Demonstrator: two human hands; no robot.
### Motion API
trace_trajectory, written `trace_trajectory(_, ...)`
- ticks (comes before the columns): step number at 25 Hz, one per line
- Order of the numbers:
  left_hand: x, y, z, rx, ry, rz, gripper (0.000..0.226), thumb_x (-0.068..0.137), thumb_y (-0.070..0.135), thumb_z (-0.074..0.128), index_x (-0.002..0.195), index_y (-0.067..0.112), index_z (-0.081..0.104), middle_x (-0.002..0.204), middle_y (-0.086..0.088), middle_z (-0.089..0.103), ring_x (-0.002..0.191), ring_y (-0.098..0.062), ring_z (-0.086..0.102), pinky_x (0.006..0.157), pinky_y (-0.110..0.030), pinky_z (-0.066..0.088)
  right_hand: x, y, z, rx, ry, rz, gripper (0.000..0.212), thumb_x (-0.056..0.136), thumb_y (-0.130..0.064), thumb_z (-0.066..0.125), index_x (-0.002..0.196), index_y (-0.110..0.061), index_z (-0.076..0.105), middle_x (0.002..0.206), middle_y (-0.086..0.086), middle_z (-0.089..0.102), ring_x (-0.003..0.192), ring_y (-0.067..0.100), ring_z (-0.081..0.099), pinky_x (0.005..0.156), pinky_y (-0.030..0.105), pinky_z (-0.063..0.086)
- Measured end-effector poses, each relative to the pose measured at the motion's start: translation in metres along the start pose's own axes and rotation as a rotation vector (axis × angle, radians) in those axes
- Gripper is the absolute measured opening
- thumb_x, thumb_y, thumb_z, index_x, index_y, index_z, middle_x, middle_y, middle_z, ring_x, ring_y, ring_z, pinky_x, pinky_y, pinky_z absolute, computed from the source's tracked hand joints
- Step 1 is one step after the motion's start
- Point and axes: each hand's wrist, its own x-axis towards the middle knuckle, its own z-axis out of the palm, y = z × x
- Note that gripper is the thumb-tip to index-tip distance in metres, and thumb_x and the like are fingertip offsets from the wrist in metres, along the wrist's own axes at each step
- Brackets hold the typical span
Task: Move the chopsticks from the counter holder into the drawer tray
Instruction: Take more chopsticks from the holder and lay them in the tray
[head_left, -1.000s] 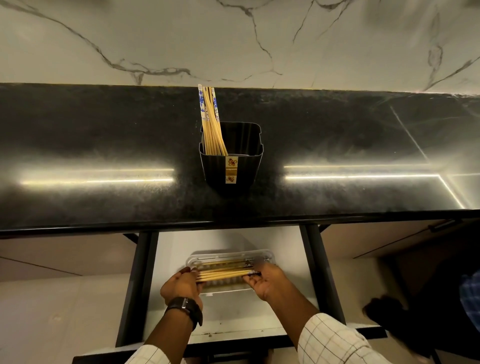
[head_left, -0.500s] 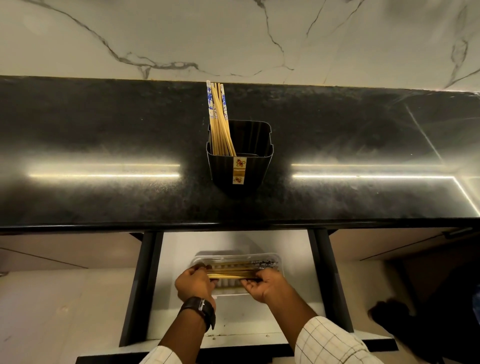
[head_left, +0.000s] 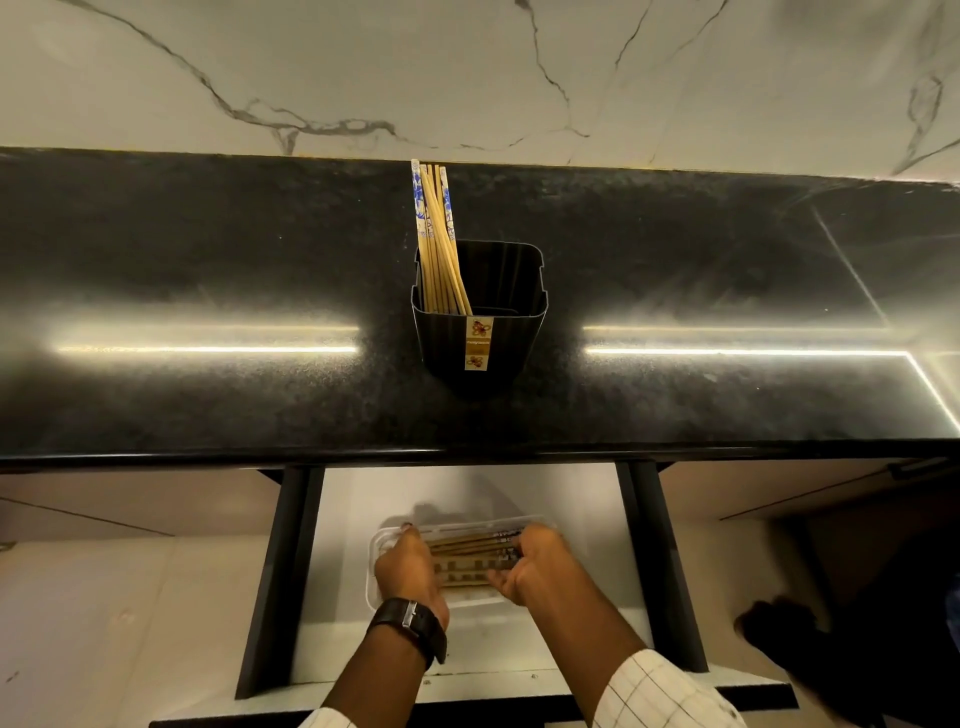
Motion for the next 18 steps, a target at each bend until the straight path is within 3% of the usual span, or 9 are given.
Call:
trace_trajectory(3,0.000,0.003,-0.006,0.027,-0.086,-0.081,0.030,0.106,0.036,0.044,0.109,0.011,0.060,0.101,-0.014,0.067,0.096,-0.032,0.064,0.091,-0.044,0.053,0.001,0.005,-0.002,-0.020,-0.026,0.029,0.024,0.106,-0.015,0.044,0.112,0.002,0.060,0.094,0.022,0.067,0.080,0.038,0.065,0.067,0.044,0.059)
trace_trajectory(6,0.006,0.011,-0.015,0.103,-0.115,-0.048,0.031,0.107,0.040,0.041,0.103,0.016,0.061,0.095,-0.012,0.069,0.085,-0.029,0.064,0.072,-0.037,0.053,0.004,0.006,-0.011,0.002,-0.009,0.007,0.024,0.106,-0.015,0.045,0.116,0.000,0.062,0.089,0.019,0.068,0.073,0.034,0.065,0.043,0.038,0.055)
trace_trajectory(7,0.008,0.014,-0.018,0.125,-0.118,-0.042,0.033,0.107,0.041,0.040,0.100,0.017,0.061,0.093,-0.013,0.069,0.083,-0.029,0.065,0.064,-0.035,0.050,0.005,0.005,-0.014,0.011,0.009,-0.001,0.025,0.106,-0.014,0.045,0.117,0.000,0.062,0.088,0.019,0.067,0.072,0.033,0.065,0.043,0.037,0.054)
trace_trajectory(10,0.010,0.019,-0.021,0.165,-0.141,-0.055,0.036,0.106,0.045,0.041,0.099,0.017,0.062,0.092,-0.013,0.071,0.082,-0.029,0.066,0.059,-0.033,0.047,0.011,0.003,-0.017,-0.002,0.064,-0.030,0.028,0.107,-0.015,0.044,0.123,-0.001,0.061,0.088,0.017,0.064,0.078,0.031,0.063,0.070,0.041,0.054)
trace_trajectory(12,0.010,0.019,-0.021,0.185,-0.165,-0.052,0.036,0.106,0.045,0.042,0.100,0.017,0.063,0.094,-0.013,0.072,0.084,-0.029,0.066,0.060,-0.033,0.047,0.011,0.001,-0.016,0.002,0.071,-0.050,0.027,0.107,-0.014,0.045,0.125,-0.001,0.060,0.089,0.017,0.062,0.083,0.030,0.062,0.076,0.040,0.052)
trace_trajectory(18,0.012,0.018,-0.022,0.195,-0.194,-0.049,0.033,0.106,0.042,0.043,0.105,0.016,0.064,0.100,-0.014,0.072,0.090,-0.030,0.066,0.066,-0.036,0.048,0.012,0.006,-0.020,-0.032,0.023,-0.149,0.025,0.105,-0.002,0.043,0.126,0.000,0.056,0.099,0.020,0.064,0.082,0.031,0.065,0.054,0.039,0.053)
